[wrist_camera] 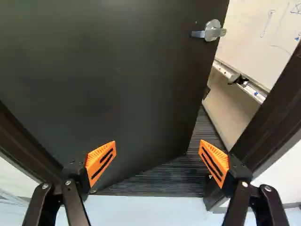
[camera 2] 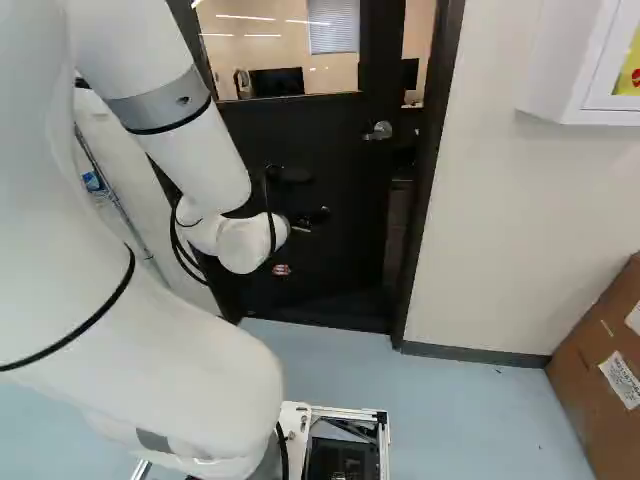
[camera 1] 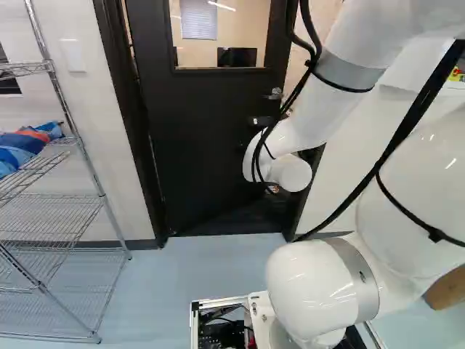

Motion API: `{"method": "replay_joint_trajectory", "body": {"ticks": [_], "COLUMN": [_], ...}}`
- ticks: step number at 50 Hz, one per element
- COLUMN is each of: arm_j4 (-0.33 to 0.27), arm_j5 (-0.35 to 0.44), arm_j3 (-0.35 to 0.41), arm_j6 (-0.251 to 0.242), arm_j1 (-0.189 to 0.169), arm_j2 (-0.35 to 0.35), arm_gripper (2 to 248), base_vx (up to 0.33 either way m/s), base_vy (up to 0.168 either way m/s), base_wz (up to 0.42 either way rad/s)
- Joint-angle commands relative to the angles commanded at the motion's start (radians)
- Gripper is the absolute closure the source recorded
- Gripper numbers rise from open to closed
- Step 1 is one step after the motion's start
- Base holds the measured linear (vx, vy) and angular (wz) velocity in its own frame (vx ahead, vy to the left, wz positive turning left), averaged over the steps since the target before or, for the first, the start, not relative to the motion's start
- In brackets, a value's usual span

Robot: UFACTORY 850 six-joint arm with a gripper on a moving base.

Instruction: Open the door and move inside

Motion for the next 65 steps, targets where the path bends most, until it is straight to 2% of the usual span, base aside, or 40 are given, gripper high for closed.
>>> {"method": "replay_joint_trajectory", "body": {"ticks": [40, 65], "arm_j4": [0.000, 0.000], "arm_j5": [0.000, 0.000], "arm_j3": [0.000, 0.000], "arm_j6": [0.000, 0.000], "arm_j1": [0.000, 0.000], "arm_j2": [0.000, 0.000], "arm_gripper": [3, 3], "base_vx": [0.095, 0.121], "base_vy": [0.038, 0.040], "base_wz": [0.002, -0.145]}}
